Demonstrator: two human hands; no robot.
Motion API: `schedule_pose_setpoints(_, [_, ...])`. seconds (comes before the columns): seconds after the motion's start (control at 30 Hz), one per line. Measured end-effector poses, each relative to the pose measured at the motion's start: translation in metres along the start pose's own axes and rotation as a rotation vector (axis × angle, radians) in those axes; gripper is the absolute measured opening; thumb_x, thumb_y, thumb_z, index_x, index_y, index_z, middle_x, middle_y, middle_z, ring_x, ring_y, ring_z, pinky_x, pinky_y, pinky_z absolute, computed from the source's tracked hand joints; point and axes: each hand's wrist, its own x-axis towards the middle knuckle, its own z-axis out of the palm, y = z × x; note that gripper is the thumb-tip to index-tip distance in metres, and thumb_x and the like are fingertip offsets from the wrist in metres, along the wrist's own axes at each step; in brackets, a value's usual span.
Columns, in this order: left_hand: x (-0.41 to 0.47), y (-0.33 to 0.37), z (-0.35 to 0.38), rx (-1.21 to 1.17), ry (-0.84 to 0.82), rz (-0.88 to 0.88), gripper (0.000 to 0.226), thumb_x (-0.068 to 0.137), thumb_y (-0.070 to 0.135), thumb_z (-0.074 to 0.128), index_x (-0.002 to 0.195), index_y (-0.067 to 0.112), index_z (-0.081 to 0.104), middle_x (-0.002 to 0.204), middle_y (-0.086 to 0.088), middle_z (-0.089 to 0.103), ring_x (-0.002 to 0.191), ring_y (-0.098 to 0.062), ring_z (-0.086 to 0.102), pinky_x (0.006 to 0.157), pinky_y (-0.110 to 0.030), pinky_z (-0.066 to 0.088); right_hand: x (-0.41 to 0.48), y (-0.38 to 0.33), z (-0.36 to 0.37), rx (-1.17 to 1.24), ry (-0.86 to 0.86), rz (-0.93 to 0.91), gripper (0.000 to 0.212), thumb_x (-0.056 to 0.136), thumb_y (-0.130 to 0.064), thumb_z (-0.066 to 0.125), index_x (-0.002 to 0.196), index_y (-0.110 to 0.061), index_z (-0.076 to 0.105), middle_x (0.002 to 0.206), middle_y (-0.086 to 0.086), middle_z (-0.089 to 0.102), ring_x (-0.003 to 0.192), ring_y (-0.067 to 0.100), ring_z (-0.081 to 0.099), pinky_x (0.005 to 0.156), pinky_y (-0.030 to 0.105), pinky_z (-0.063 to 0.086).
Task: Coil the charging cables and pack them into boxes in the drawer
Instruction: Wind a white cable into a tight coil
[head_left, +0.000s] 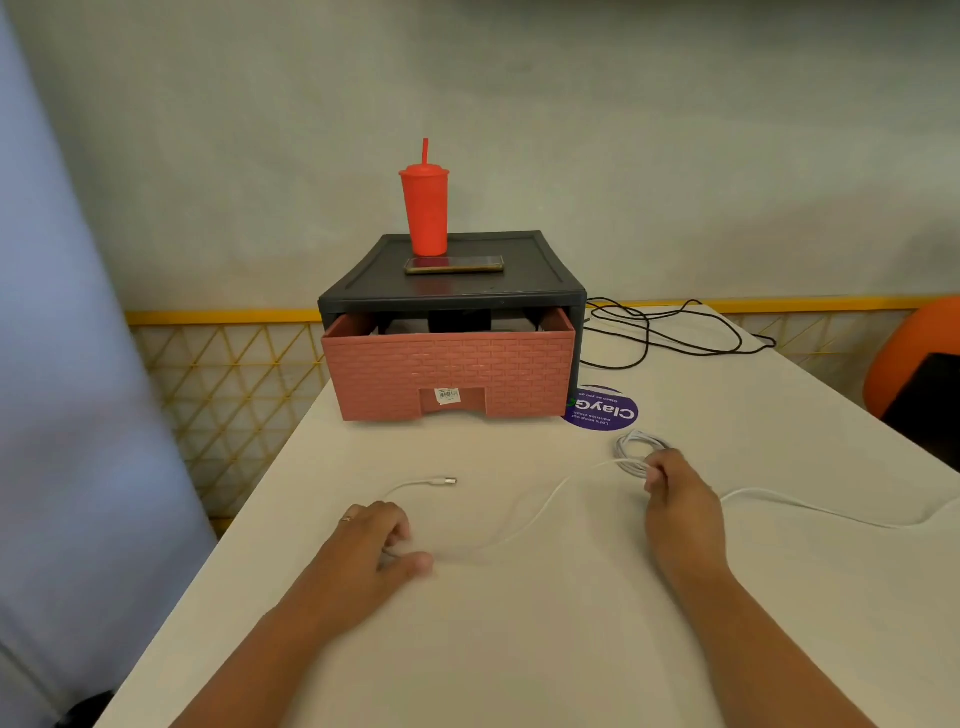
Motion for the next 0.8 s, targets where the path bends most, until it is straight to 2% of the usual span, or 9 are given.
schedule_pose_setpoints(0.13, [0.0, 0.01, 0.007, 0.057, -0.006, 0.027, 0.023, 0.087, 0.041, 0.057, 0.07, 0.031, 0.045, 0.081, 0.015, 0.049, 0.088, -0.006, 0.04, 0.069, -0.015, 0.032, 0.002, 0.002, -0.01, 0.191, 0.189, 0.172, 0.014, 0.096, -0.011, 0.038, 0.09, -0.01, 0.051, 0.073, 0.005, 0.053, 0.073, 0.03, 0.047, 0.065, 0.031, 0.032])
schedule_pose_setpoints(0.27, [-0.005, 0.015, 0.009, 0.08, -0.02, 0.063, 0.042, 0.083, 0.063, 0.03, 0.061, 0.026, 0.035, 0.061, 0.011, 0.041, 0.07, -0.006, 0.04, 0.06, -0.017, 0.031, 0.004, 0.006, -0.012, 0.177, 0.214, 0.23, 0.016, 0.096, -0.012, 0.036, 0.096, -0.01, 0.052, 0.081, 0.009, 0.057, 0.081, 0.033, 0.052, 0.067, 0.032, 0.034])
schedule_pose_setpoints(0.33, [-0.008, 0.025, 0.009, -0.114, 0.077, -0.01, 0.047, 0.09, 0.053, 0.04, 0.057, 0.022, 0.03, 0.05, 0.009, 0.033, 0.052, -0.007, 0.033, 0.05, -0.019, 0.026, 0.002, 0.005, -0.008, 0.053, 0.173, 0.149, 0.016, 0.095, -0.011, 0.04, 0.099, -0.01, 0.055, 0.087, 0.011, 0.06, 0.088, 0.036, 0.053, 0.07, 0.036, 0.039])
schedule_pose_setpoints(0.4, [-0.007, 0.035, 0.01, -0.413, 0.222, -0.155, 0.047, 0.094, 0.031, 0.051, 0.053, 0.021, 0.031, 0.048, 0.01, 0.029, 0.047, -0.005, 0.026, 0.048, -0.023, 0.023, -0.002, 0.003, -0.002, -0.146, 0.121, -0.028, 0.021, 0.089, -0.007, 0.049, 0.108, -0.008, 0.059, 0.101, 0.017, 0.063, 0.094, 0.04, 0.053, 0.078, 0.042, 0.041])
schedule_pose_setpoints(0.43, [-0.005, 0.04, 0.01, -0.555, 0.266, -0.232, 0.049, 0.094, 0.027, 0.053, 0.05, 0.021, 0.032, 0.048, 0.01, 0.028, 0.046, -0.005, 0.026, 0.05, -0.025, 0.023, -0.004, 0.001, 0.003, -0.243, 0.077, -0.116, 0.028, 0.086, -0.007, 0.055, 0.114, -0.008, 0.059, 0.108, 0.018, 0.062, 0.095, 0.041, 0.054, 0.08, 0.044, 0.041])
schedule_pose_setpoints(0.5, [0.0, 0.049, 0.01, -0.878, 0.277, -0.336, 0.052, 0.093, 0.028, 0.055, 0.046, 0.023, 0.033, 0.046, 0.007, 0.027, 0.043, -0.008, 0.028, 0.053, -0.027, 0.027, -0.012, -0.007, 0.014, -0.398, -0.028, -0.248, 0.041, 0.082, -0.013, 0.06, 0.122, -0.01, 0.056, 0.113, 0.019, 0.06, 0.093, 0.042, 0.057, 0.077, 0.046, 0.045])
schedule_pose_setpoints(0.6, [0.011, 0.059, 0.015, -1.39, 0.229, -0.437, 0.043, 0.09, 0.026, 0.052, 0.052, 0.022, 0.031, 0.047, 0.007, 0.018, 0.039, -0.008, 0.018, 0.04, -0.022, 0.025, -0.025, -0.019, 0.031, -0.608, -0.133, -0.389, 0.058, 0.069, -0.034, 0.06, 0.125, -0.018, 0.054, 0.108, 0.014, 0.063, 0.082, 0.035, 0.064, 0.064, 0.043, 0.051])
schedule_pose_setpoints(0.7, [0.024, 0.067, 0.021, -1.548, 0.18, -0.48, 0.037, 0.082, 0.031, 0.055, 0.058, 0.02, 0.029, 0.045, 0.008, 0.018, 0.035, -0.005, 0.017, 0.034, -0.017, 0.016, -0.031, -0.026, 0.046, -0.682, -0.175, -0.51, 0.076, 0.063, -0.042, 0.066, 0.133, -0.022, 0.043, 0.12, 0.014, 0.06, 0.098, 0.033, 0.063, 0.074, 0.044, 0.053])
schedule_pose_setpoints(0.8, [0.036, 0.073, 0.027, -1.581, 0.124, -0.507, 0.038, 0.087, 0.03, 0.052, 0.058, 0.018, 0.031, 0.043, 0.008, 0.021, 0.033, -0.004, 0.017, 0.031, -0.016, 0.014, -0.028, -0.029, 0.054, -0.504, -0.204, -0.61, 0.081, 0.07, -0.022, 0.063, 0.142, -0.025, 0.026, 0.139, 0.013, 0.045, 0.122, 0.037, 0.048, 0.091, 0.047, 0.045])
